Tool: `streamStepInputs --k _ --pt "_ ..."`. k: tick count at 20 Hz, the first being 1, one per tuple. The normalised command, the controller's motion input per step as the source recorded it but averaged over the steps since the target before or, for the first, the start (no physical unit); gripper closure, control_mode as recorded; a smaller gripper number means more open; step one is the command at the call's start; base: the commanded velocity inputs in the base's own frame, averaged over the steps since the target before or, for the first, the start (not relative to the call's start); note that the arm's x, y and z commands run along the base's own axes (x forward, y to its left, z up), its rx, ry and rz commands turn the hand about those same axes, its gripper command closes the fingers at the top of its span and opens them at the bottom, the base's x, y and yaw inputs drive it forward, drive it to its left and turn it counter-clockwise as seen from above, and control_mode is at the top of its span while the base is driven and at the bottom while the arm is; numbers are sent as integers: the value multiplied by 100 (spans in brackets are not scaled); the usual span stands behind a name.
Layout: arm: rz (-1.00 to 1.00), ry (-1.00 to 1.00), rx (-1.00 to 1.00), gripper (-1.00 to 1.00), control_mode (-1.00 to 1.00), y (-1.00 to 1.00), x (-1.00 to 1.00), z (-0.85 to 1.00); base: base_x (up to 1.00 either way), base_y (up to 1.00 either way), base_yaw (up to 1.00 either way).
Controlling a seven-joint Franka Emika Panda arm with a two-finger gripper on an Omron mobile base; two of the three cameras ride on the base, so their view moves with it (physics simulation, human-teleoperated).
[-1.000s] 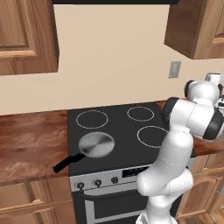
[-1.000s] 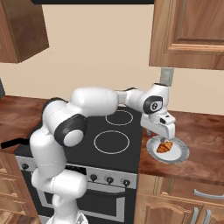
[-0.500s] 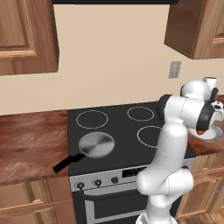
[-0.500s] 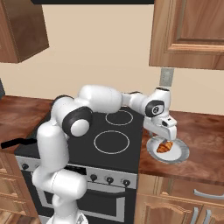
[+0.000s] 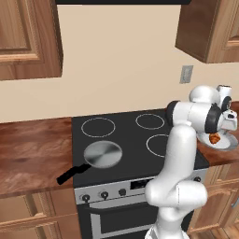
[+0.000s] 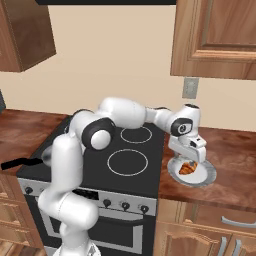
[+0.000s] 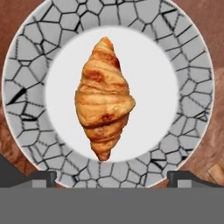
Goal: Pick the croissant and place it on the pan. Then turn on the stove to warm the croissant.
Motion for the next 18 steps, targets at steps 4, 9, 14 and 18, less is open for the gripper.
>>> streamStepInputs --k 4,9,14,18 --pt "0 0 0 -100 -100 -1 29 -23 0 0 0" --pt "1 0 0 -100 -100 -14 13 -23 0 0 0" --pt "0 0 0 -100 -100 -23 0 -20 0 0 0" --pt "0 0 0 -100 -100 -12 0 -13 0 0 0"
